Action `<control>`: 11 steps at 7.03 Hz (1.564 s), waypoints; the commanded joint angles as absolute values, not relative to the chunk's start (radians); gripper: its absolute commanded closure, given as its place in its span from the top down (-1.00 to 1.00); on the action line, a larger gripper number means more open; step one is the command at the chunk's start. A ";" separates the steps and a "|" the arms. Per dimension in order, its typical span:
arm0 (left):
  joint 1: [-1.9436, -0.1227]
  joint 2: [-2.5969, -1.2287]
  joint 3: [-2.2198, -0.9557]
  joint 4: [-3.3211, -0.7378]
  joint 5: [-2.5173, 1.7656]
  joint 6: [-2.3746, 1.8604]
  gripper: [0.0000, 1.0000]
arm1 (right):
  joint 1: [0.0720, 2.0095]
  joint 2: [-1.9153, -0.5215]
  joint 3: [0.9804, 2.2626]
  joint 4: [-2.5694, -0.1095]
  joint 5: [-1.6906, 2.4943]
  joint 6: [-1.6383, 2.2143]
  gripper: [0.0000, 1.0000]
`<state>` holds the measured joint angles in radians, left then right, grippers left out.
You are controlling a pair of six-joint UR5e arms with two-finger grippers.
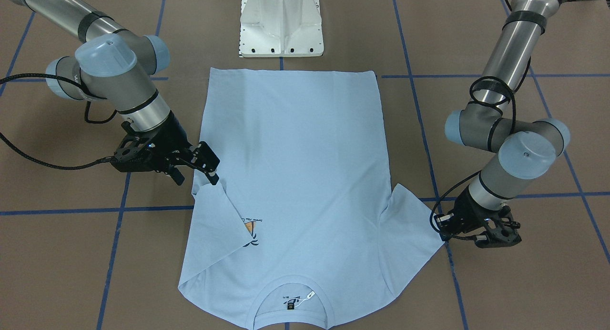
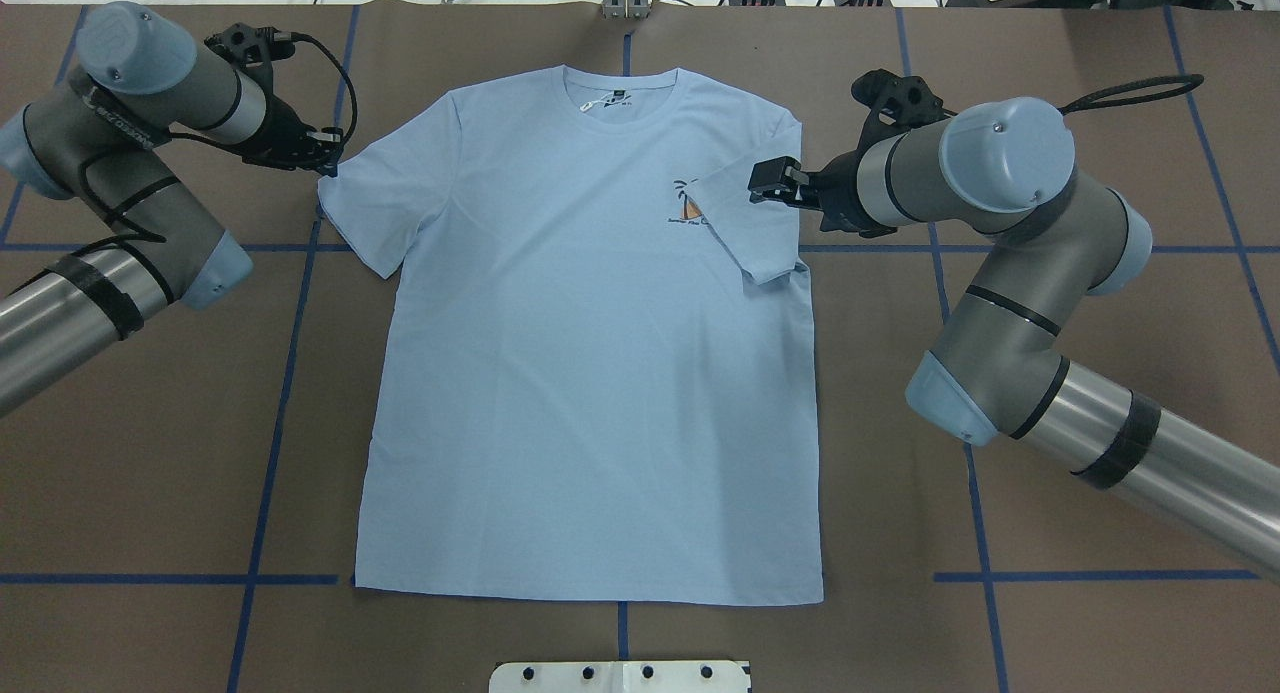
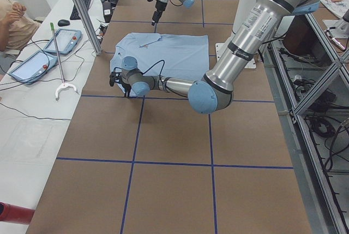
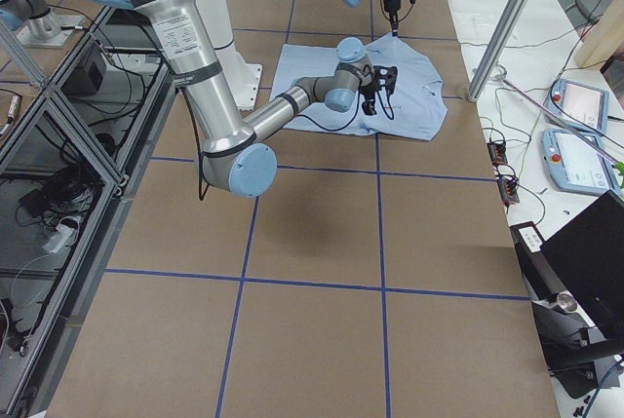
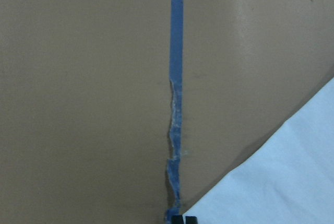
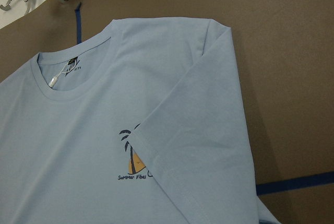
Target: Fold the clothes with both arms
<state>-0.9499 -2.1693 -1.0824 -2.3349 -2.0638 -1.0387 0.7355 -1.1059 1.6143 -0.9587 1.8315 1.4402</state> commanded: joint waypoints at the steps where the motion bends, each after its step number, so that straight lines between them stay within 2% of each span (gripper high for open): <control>1: -0.927 -2.196 -1.135 -2.339 -2.086 -1.186 -1.00 | 0.736 -1.108 1.620 -0.959 1.832 1.442 1.00; 3: -0.852 -2.270 -1.121 -2.336 -2.077 -1.317 -1.00 | 0.736 -1.111 1.618 -0.959 1.832 1.440 1.00; 5: -0.833 -2.348 -1.030 -2.339 -2.062 -1.371 -1.00 | 0.733 -1.111 1.617 -0.957 1.830 1.442 1.00; 9: -0.816 -2.436 -0.943 -2.345 -1.988 -1.433 -1.00 | 0.729 -1.112 1.618 -0.957 1.829 1.442 1.00; 10: -0.816 -2.437 -0.946 -2.347 -1.988 -1.449 -0.47 | 0.729 -1.114 1.621 -0.957 1.829 1.442 1.00; 11: -0.808 -2.422 -1.007 -2.350 -1.988 -1.465 0.88 | 0.730 -1.118 1.629 -0.959 1.829 1.442 1.00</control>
